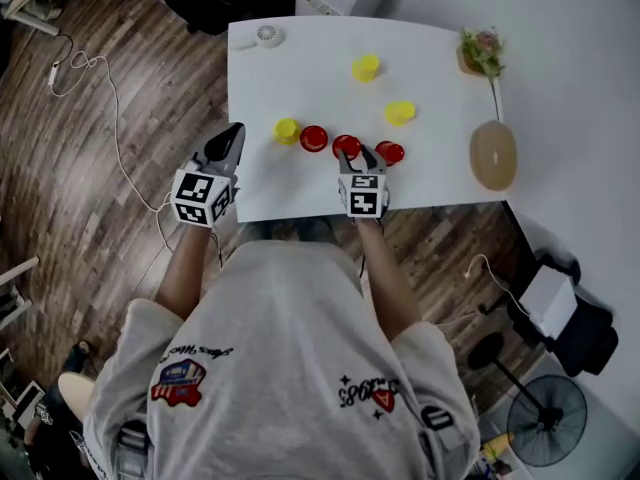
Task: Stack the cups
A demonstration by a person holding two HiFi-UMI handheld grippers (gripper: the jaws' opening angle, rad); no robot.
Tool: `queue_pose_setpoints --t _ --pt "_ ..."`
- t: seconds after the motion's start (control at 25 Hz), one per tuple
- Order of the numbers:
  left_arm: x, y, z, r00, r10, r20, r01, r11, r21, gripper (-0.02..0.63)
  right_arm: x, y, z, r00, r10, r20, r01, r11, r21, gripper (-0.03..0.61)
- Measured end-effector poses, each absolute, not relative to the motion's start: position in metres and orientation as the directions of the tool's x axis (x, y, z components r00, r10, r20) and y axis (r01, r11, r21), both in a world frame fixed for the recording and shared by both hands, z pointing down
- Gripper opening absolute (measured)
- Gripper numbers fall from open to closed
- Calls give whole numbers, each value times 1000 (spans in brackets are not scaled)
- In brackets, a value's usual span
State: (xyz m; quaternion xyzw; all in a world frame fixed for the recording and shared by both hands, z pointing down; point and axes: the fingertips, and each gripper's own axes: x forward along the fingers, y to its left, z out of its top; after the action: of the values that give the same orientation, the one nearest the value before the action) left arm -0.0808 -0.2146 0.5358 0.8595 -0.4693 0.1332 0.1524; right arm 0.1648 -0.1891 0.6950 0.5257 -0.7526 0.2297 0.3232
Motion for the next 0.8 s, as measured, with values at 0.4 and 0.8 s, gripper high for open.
queue_pose_setpoints --t 0.4,0.8 --pt "-98 -211 537 556 -748 363 -827 -542 151 9 154 -179 706 -198 -637 745 -944 328 29 204" --pt "-109 -219 538 549 -755 359 -833 -531 158 9 147 -187 707 -202 -623 756 -938 345 34 210"
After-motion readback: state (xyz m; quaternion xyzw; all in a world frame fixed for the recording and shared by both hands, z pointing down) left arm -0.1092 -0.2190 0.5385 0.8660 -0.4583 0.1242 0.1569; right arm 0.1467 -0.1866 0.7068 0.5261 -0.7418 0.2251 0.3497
